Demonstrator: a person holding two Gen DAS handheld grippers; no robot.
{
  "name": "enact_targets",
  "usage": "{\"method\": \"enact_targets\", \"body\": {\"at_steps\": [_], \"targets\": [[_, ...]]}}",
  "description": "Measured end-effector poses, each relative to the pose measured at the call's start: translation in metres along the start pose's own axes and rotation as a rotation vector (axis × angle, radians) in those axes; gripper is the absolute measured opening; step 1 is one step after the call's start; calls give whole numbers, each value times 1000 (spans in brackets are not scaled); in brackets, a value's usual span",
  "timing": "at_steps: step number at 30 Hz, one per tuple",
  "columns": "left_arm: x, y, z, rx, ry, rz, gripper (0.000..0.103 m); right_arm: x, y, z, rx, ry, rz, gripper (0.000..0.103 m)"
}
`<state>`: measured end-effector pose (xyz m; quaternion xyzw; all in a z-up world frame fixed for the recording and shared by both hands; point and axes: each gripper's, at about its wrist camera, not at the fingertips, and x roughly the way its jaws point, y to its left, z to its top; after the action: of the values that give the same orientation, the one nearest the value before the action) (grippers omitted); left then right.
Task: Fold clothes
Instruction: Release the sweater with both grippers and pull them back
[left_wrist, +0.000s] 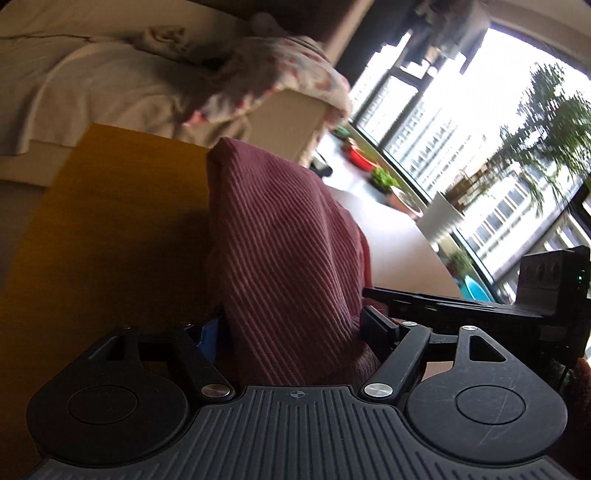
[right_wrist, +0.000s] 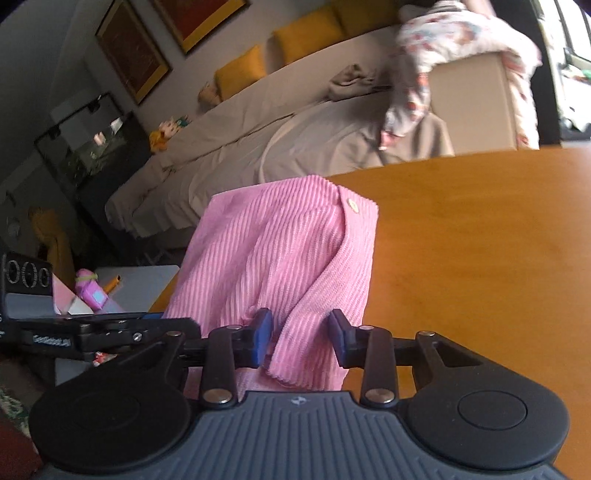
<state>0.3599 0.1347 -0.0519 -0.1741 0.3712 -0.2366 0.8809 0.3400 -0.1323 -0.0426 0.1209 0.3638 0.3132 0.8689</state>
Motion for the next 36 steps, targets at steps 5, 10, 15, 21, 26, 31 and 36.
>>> {"method": "enact_targets", "body": {"at_steps": [5, 10, 15, 21, 26, 31, 36], "targets": [[0, 30, 15, -50, -32, -16, 81, 38, 12, 26, -33, -7, -12, 37], [9, 40, 25, -58, -50, -34, 82, 58, 1, 43, -2, -21, -22, 45], [20, 43, 35, -63, -61, -47, 82, 57, -11, 44, 11, -25, -21, 47], [14, 38, 45, -52, -91, -93, 82, 53, -21, 39, 21, -33, -31, 53], [17, 41, 53, -19, -132, -91, 76, 53, -22, 38, 15, -42, -46, 61], [18, 41, 42, -53, -127, -10, 77, 37, -14, 32, -10, -61, -75, 69], [-15, 18, 8, -92, -164, 86, 97, 9, -2, 5, -63, -38, -112, 103]]}}
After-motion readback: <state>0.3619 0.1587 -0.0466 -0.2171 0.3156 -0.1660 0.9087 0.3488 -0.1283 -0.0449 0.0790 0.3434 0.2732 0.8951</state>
